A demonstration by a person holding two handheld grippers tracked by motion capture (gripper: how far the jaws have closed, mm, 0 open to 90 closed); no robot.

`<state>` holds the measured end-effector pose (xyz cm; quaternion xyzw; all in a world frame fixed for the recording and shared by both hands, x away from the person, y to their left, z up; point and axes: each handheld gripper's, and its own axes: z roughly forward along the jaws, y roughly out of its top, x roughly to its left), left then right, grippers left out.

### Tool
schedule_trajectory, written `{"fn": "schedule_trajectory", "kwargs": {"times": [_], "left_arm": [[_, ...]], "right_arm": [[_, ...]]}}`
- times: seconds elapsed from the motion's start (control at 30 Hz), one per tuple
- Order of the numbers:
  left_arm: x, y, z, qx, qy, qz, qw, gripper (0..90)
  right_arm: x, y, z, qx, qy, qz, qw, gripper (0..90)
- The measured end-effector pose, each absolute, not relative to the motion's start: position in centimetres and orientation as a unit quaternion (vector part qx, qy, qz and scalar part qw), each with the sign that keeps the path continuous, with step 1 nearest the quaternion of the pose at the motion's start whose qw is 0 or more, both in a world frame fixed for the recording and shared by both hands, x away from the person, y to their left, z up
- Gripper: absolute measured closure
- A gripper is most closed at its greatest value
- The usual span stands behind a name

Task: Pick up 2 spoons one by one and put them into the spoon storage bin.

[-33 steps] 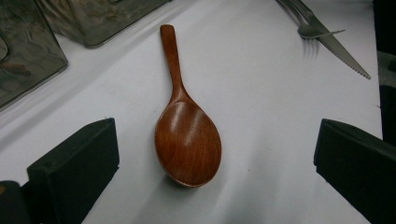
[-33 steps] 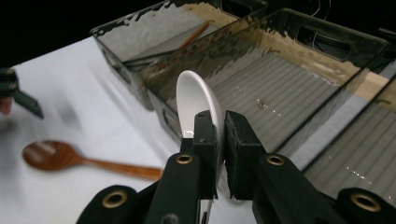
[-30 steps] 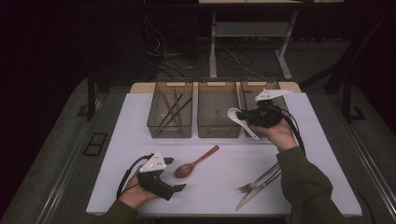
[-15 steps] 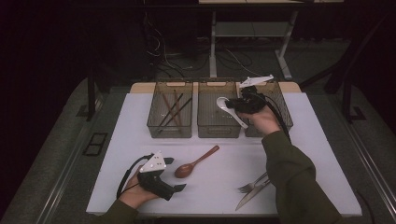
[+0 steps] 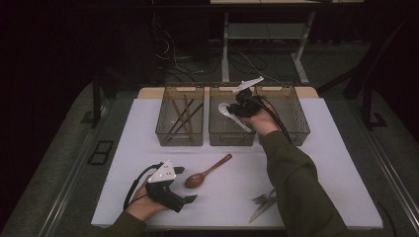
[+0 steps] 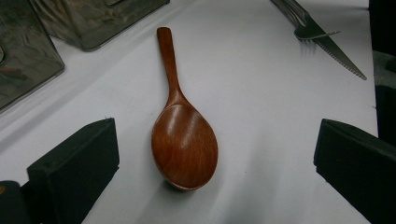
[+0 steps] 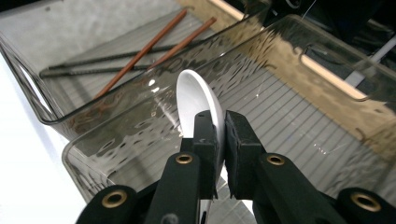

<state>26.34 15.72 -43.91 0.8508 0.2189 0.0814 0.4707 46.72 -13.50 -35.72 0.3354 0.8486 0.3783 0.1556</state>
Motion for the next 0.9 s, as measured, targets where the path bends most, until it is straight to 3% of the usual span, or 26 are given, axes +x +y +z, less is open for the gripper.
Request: {"fn": "schedule_trajectory", "kwargs": {"times": [0.37,0.5,0.9], "left_arm": [[26.4,15.7,-43.9,0.852,0.215,0.082,0.470,0.0],[26.3,15.7,-43.9,0.851,0.217,0.081,0.471,0.0],[26.3,15.7,-43.9,0.851,0.220,0.079,0.471,0.0]], "right_arm": [[47.3,-12.3,-38.1,0.331,0.880,0.313,0.136,82.1],[47.2,-12.5,-38.0,0.336,0.878,0.319,0.123,70.6],[46.0,-14.3,-36.6,0.344,0.854,0.380,0.088,52.9]]}}
